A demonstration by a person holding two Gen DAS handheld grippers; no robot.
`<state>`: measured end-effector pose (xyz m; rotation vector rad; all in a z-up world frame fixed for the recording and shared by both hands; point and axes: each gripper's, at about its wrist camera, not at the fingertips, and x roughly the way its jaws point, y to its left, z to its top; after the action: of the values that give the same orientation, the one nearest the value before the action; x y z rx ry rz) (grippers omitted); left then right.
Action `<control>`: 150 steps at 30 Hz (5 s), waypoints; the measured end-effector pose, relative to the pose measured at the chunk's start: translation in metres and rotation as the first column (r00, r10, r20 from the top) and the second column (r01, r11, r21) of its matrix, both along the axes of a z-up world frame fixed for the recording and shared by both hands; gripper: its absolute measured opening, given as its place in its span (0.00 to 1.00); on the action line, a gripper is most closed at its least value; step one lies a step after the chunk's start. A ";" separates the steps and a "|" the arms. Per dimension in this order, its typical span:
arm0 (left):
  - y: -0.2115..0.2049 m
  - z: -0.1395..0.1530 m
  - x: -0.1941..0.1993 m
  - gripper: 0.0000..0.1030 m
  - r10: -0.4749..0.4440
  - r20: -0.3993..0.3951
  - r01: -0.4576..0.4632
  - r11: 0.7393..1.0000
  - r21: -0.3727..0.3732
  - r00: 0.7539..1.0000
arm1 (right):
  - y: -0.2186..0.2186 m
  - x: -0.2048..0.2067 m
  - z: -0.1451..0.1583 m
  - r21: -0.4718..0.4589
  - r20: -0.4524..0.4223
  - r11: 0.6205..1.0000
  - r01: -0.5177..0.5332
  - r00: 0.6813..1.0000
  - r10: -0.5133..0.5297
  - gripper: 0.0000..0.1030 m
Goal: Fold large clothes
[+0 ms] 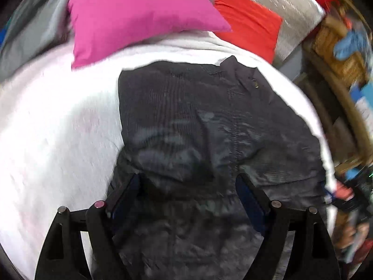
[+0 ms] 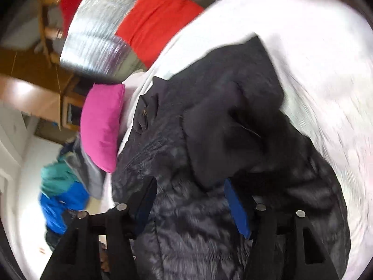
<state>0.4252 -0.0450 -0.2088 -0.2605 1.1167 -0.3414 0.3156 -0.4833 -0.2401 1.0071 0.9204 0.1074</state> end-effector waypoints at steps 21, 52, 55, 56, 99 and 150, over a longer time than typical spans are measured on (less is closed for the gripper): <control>0.007 -0.058 0.009 0.79 0.209 -0.238 -0.296 0.854 -0.429 0.949 | 0.015 0.021 -0.043 0.145 0.034 0.971 0.192 0.980 -0.198 0.60; 0.019 0.017 -0.035 0.52 -0.054 -0.087 0.032 0.972 -0.235 0.995 | -0.025 -0.057 0.047 -0.141 0.152 0.989 -0.033 0.987 0.055 0.71; 0.038 0.036 -0.038 0.65 -0.009 0.018 0.013 0.977 -0.212 1.000 | -0.033 -0.051 0.042 -0.207 0.127 0.974 0.093 0.990 -0.067 0.71; 0.045 0.037 -0.036 0.69 0.029 0.042 -0.020 0.981 -0.190 0.999 | -0.033 -0.042 0.036 -0.257 0.095 0.958 0.127 0.990 -0.106 0.71; 0.038 -0.024 0.038 0.45 0.157 -0.036 -0.159 0.984 -0.081 0.987 | -0.016 0.019 0.007 -0.443 0.051 0.886 0.138 0.990 -0.129 0.36; 0.114 -0.070 -0.238 0.69 0.035 -0.190 -0.050 0.996 -0.074 0.981 | 0.011 -0.186 -0.009 -0.100 0.135 0.977 -0.189 0.970 0.201 0.76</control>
<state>0.1871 0.0692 -0.2790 -0.3919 1.2836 -0.3276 0.1292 -0.4721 -0.2487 0.8156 0.8823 0.3000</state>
